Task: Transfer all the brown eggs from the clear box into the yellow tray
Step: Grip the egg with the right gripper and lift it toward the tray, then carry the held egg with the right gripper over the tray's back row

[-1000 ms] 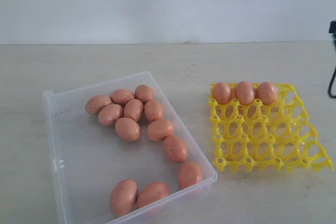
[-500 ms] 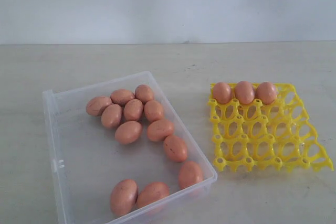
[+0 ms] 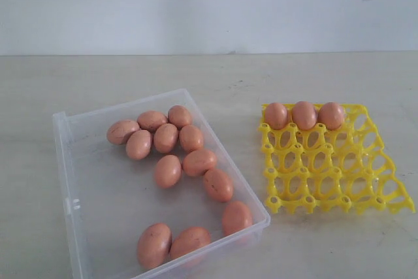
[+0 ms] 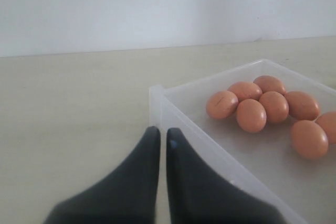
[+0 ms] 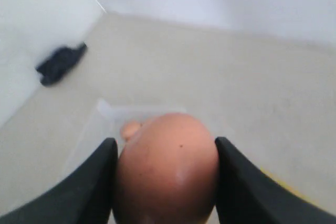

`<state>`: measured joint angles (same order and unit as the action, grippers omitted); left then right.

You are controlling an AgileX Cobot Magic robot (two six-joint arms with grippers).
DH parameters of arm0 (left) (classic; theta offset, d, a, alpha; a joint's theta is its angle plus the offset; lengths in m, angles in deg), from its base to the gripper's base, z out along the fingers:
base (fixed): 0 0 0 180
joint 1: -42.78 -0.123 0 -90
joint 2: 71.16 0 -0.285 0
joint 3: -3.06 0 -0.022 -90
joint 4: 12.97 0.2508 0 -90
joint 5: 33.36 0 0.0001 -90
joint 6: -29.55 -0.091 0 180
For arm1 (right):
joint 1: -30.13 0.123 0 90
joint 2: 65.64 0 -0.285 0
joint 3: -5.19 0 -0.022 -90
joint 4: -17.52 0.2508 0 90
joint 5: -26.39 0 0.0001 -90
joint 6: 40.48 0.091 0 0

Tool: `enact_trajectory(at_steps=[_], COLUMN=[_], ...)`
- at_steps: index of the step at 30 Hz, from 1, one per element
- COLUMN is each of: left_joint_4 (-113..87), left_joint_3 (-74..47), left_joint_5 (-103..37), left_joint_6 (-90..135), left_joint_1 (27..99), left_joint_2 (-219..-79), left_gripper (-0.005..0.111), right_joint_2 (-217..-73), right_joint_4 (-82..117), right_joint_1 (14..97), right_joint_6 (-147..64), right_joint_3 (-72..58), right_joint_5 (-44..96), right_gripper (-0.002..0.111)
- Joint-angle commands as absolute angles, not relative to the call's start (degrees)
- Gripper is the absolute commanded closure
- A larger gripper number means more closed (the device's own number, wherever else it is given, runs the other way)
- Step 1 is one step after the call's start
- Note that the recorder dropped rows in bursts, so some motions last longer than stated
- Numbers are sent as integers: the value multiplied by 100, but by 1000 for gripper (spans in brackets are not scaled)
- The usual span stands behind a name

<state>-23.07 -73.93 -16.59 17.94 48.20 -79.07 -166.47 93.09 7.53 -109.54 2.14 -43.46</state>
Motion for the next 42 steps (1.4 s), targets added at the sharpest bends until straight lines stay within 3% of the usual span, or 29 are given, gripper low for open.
enact_trajectory(at_steps=[1,6,12,16,23,30,39,42], left_joint_4=[-2297,-2297,-2297,-2297,-2297,-2297,-2297,-2297], left_joint_3=[-7416,-7416,-7416,-7416,-7416,-7416,-7416,-7416], left_joint_5=[-1709,-1709,-1709,-1709,-1709,-1709,-1709,-1709], left_joint_6=[1792,1792,1792,1792,1792,1792,1792,1792], left_joint_1=[4852,4852,4852,4852,4852,4852,4852,4852], left_joint_2=[-7895,-7895,-7895,-7895,-7895,-7895,-7895,-7895], left_gripper=[103,103,103,103,103,103,103,103], right_joint_2=[-16598,-16598,-16614,-16801,-17926,-18136,-17985,-17985], right_joint_4=[10727,10913,10770,10481,11290,11746,11746,11746], right_joint_1=[729,851,1672,1683,1121,429,-1252,-1922], right_joint_6=[-12596,-14281,-16223,-16223,-16085,-16045,-15284,-14572], right_joint_3=[244,219,-411,-779,-798,-735,-734,-685], right_joint_5=[-3747,-2698,-393,-409,-1000,-1521,601,-1203], right_gripper=[108,109,109,109,109,109,109,109])
